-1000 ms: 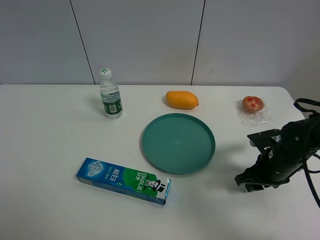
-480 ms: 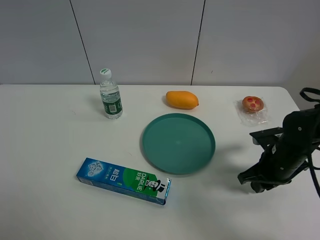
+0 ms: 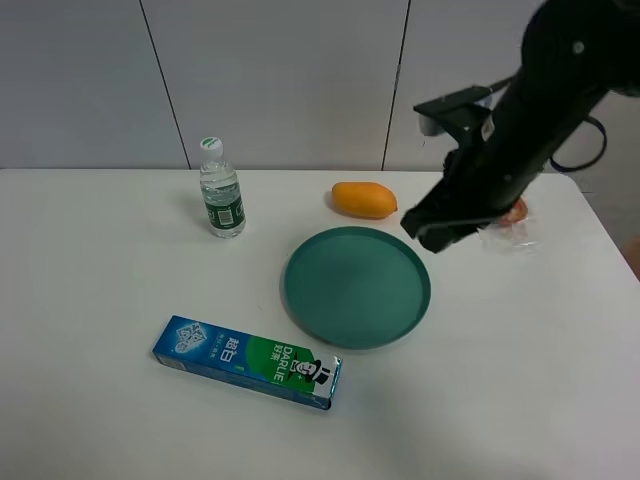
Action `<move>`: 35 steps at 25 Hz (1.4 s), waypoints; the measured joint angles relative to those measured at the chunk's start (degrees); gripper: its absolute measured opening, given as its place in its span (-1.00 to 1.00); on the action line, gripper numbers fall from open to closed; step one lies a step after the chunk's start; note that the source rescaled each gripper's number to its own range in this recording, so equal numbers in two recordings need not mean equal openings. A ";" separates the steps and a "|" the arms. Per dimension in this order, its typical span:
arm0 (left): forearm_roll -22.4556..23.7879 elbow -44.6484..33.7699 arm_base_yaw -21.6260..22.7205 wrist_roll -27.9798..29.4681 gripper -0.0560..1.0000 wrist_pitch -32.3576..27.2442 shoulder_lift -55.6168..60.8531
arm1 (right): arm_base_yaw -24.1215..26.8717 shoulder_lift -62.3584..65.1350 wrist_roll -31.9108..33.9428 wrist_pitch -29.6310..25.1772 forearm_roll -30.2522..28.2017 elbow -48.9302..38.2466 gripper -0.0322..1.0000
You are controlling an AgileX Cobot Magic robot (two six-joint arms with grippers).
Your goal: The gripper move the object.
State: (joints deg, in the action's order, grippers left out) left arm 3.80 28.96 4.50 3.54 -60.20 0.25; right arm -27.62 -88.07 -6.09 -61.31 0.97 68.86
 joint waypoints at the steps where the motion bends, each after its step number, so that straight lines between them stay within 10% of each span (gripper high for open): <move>1: 0.00 0.00 0.00 0.00 1.00 0.00 0.00 | -1.79 -1.93 -0.18 -1.11 0.33 4.22 -0.92; 15: 0.00 0.00 0.00 0.00 1.00 0.00 0.00 | -16.99 -42.26 -7.59 -7.91 6.95 55.09 -0.92; 35: 0.00 0.00 0.00 0.00 1.00 0.00 0.00 | -20.78 -56.27 -11.04 -8.71 2.68 58.29 -0.92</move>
State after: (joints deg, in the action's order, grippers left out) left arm 3.80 28.96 4.50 3.54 -60.20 0.25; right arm -48.40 -144.34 -17.14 -70.02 3.65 127.15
